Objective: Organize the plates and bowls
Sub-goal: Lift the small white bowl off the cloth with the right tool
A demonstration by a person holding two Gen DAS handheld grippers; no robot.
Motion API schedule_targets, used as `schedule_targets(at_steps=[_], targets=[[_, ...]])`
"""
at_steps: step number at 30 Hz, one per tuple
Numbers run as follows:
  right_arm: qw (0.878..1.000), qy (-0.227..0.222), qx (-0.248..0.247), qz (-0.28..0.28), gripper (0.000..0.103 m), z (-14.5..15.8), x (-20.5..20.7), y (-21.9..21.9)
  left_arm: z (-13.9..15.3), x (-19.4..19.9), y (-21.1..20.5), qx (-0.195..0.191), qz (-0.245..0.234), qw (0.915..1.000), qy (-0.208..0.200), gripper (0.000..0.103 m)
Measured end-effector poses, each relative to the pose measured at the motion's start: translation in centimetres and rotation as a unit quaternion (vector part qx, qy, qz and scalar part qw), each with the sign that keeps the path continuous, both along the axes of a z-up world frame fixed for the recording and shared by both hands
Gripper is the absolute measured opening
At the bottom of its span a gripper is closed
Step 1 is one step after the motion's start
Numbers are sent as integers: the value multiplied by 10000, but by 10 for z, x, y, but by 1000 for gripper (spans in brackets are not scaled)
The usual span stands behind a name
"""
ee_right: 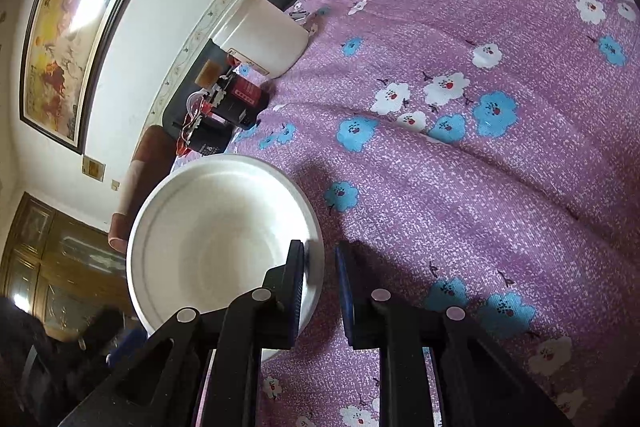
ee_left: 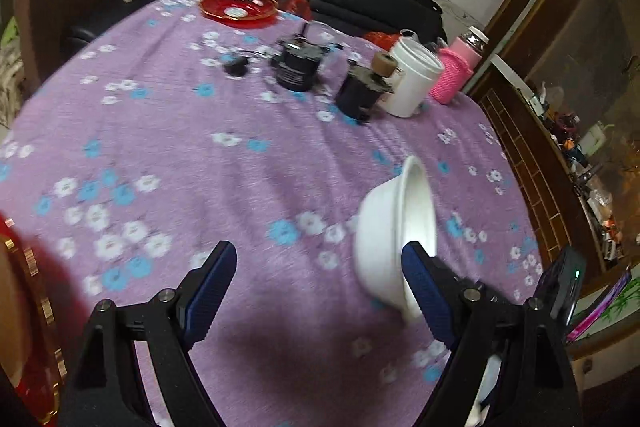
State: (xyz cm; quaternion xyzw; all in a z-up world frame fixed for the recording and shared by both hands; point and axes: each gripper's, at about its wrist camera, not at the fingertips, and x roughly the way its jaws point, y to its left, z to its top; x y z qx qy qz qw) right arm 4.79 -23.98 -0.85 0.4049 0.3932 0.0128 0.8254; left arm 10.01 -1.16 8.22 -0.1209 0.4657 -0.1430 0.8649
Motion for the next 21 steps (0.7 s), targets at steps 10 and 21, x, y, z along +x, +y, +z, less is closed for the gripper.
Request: schedule_targets(at_steps=[10, 21], targets=[[9997, -55, -181, 137, 18, 3, 4, 5, -36, 46, -43, 173, -256, 9981, 530, 74], [9969, -67, -583, 531, 22, 6, 11, 28, -58, 51, -50, 453, -339, 9955, 762, 39]])
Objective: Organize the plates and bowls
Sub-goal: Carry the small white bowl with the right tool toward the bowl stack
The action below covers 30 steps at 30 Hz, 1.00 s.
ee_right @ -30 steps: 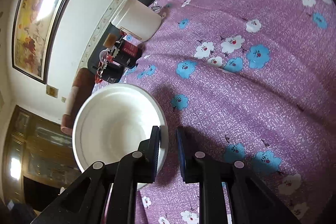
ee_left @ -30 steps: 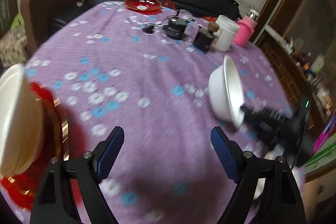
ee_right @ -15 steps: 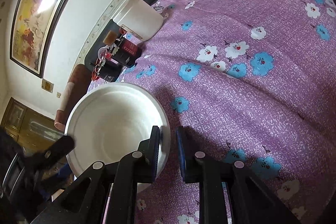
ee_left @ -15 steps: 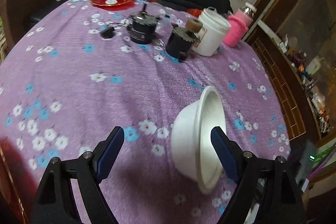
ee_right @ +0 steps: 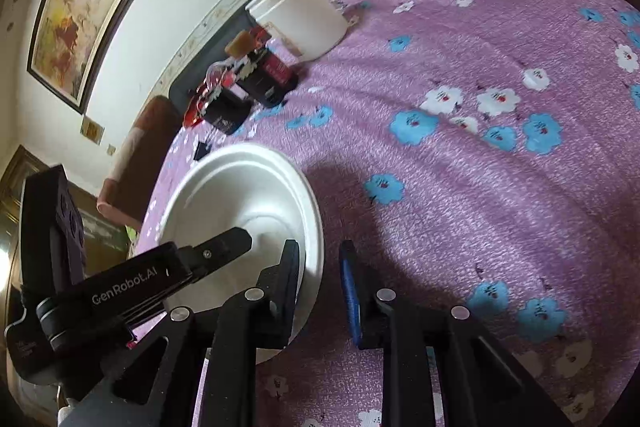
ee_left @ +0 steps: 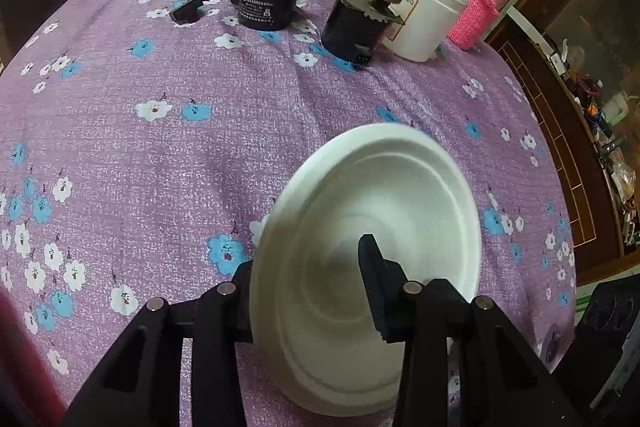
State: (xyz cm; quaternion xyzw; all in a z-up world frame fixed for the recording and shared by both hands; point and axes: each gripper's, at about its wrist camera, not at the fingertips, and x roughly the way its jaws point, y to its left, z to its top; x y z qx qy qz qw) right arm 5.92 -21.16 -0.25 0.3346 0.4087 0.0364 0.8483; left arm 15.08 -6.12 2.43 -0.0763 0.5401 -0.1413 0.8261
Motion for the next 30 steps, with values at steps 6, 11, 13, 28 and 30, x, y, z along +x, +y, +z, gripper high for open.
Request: schedule_targets(at_steps=[6, 11, 13, 28, 30], targets=[[9999, 35, -26, 99, 22, -2, 1, 3, 2, -5, -8, 266, -206, 9993, -190, 30], [9999, -1, -22, 124, 20, -1, -1, 4, 7, -10, -4, 232, -172, 9994, -192, 25], [9999, -38, -92, 130, 20, 2, -2, 6, 8, -14, -3, 259, -153, 9993, -218, 25], [9988, -330, -135, 345, 20, 15, -9, 17, 27, -40, 8, 485, -51, 9963, -711, 25], [9987, -326, -141, 366, 20, 14, -9, 18, 26, -42, 10, 496, -32, 9962, -712, 25]])
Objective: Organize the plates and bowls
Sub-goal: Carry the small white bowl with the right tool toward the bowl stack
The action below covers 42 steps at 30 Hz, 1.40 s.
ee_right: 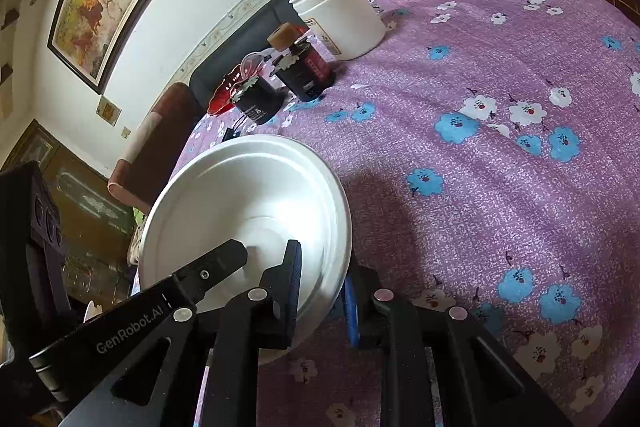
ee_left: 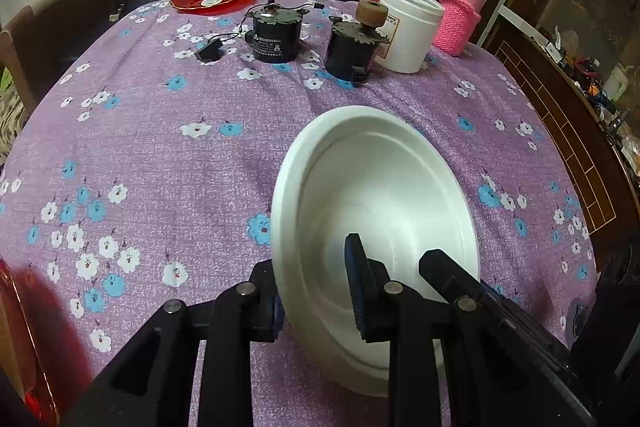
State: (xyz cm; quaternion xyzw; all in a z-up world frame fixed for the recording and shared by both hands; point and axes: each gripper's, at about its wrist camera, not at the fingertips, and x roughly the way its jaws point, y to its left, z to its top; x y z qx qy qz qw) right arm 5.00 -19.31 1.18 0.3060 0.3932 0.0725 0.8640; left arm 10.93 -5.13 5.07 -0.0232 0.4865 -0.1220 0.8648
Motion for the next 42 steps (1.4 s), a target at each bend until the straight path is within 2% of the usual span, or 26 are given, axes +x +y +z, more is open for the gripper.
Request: schedule_targets(at_steps=[17, 28, 42], targets=[[9997, -69, -61, 209, 20, 3, -3, 14, 2, -14, 14, 49, 137, 9999, -73, 25], [9992, -160, -52, 355, 21, 6, -9, 21, 11, -28, 20, 222, 195, 9990, -340, 25], [9975, -316, -133, 625, 21, 11, -15, 38, 13, -53, 44, 59, 352, 9983, -451, 25]])
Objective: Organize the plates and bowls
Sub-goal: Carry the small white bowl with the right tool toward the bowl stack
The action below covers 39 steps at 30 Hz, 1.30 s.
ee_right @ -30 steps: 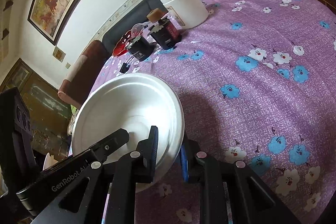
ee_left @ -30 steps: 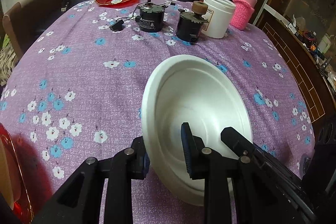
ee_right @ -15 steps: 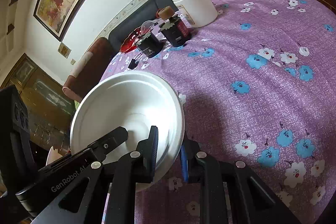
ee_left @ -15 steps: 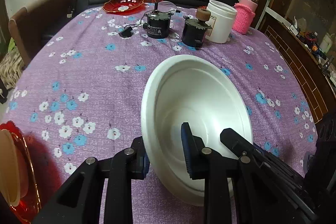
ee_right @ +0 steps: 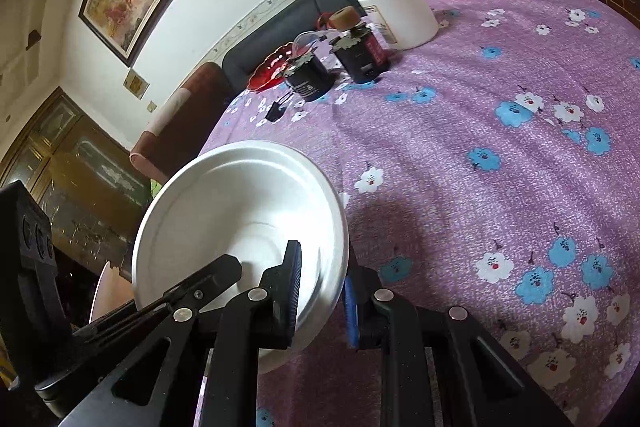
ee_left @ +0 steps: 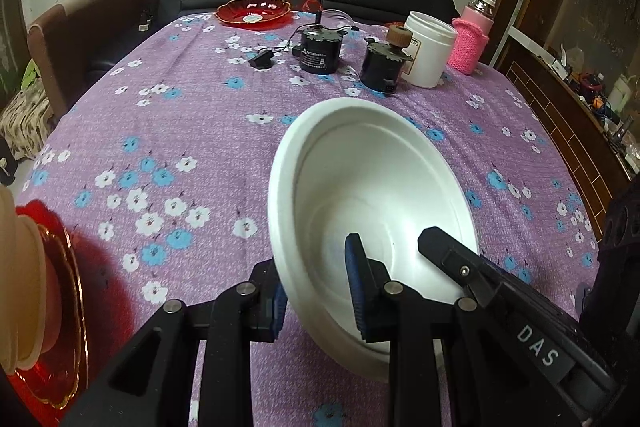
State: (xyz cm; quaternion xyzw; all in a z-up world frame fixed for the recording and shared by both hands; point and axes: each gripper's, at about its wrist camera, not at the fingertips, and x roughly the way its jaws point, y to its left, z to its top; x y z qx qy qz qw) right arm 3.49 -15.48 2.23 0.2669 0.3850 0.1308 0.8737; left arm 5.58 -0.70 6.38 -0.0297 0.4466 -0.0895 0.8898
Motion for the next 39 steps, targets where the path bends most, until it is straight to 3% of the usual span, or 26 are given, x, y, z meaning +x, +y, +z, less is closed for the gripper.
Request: schedule_targets(at_steps=[10, 20, 39], targets=[[9994, -131, -212, 229, 21, 6, -14, 26, 13, -41, 16, 332, 141, 9982, -482, 25], [9943, -571, -833, 336, 21, 34, -66, 63, 35, -86, 44, 269, 239, 9963, -785, 26], [9917, -868, -842, 426, 21, 54, -121, 97, 54, -147, 78, 287, 204, 9923, -1191, 26]])
